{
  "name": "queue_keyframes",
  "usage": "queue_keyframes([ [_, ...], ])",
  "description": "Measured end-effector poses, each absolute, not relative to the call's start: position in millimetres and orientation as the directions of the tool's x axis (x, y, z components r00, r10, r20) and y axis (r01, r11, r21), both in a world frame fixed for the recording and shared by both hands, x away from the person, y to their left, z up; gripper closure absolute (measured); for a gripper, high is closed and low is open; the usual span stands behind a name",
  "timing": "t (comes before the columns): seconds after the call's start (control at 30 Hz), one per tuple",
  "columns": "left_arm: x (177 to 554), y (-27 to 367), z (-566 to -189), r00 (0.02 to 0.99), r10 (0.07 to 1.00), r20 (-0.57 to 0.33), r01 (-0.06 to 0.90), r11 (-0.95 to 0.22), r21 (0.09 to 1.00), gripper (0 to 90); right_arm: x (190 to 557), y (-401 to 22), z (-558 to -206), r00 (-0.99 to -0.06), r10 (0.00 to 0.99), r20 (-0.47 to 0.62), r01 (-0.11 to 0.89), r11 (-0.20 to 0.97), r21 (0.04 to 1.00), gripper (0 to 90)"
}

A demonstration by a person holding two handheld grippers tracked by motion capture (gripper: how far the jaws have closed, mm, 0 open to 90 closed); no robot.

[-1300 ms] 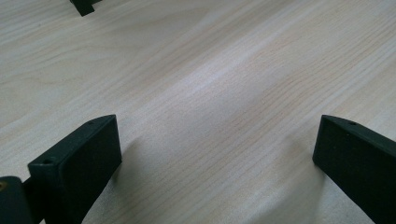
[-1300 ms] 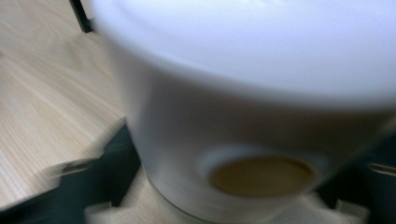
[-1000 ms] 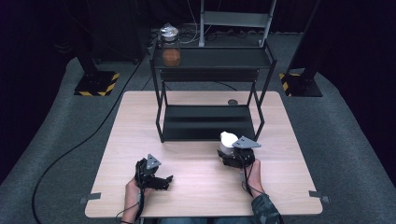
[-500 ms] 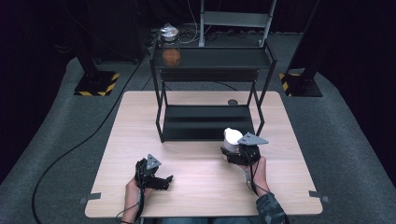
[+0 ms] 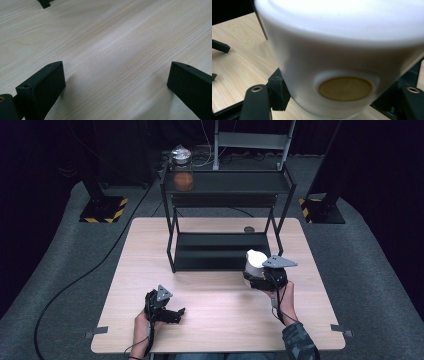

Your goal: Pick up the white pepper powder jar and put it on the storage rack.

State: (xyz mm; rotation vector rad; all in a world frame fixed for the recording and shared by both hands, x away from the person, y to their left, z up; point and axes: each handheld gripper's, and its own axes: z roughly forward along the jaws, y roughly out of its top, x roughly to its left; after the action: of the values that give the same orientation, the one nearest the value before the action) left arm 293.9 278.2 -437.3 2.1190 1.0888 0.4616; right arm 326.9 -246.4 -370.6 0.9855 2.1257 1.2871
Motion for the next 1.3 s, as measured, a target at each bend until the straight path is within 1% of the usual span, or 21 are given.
queue_keyframes([
  [0.53, 294.0, 278.2, -437.3, 0.582, 0.813, -0.003, 0.564, -0.401, 0.722, 1.0, 326.8, -263.1, -342.7, -0.611, 0.791, -0.031, 0.333, 0.292, 0.896, 29.6],
  [1.3, 294.1, 278.4, -437.3, 0.583, 0.812, -0.003, 0.563, -0.402, 0.722, 0.9, 331.5, -270.0, -303.9, -0.593, 0.802, -0.076, 0.317, 0.319, 0.893, 29.6],
])
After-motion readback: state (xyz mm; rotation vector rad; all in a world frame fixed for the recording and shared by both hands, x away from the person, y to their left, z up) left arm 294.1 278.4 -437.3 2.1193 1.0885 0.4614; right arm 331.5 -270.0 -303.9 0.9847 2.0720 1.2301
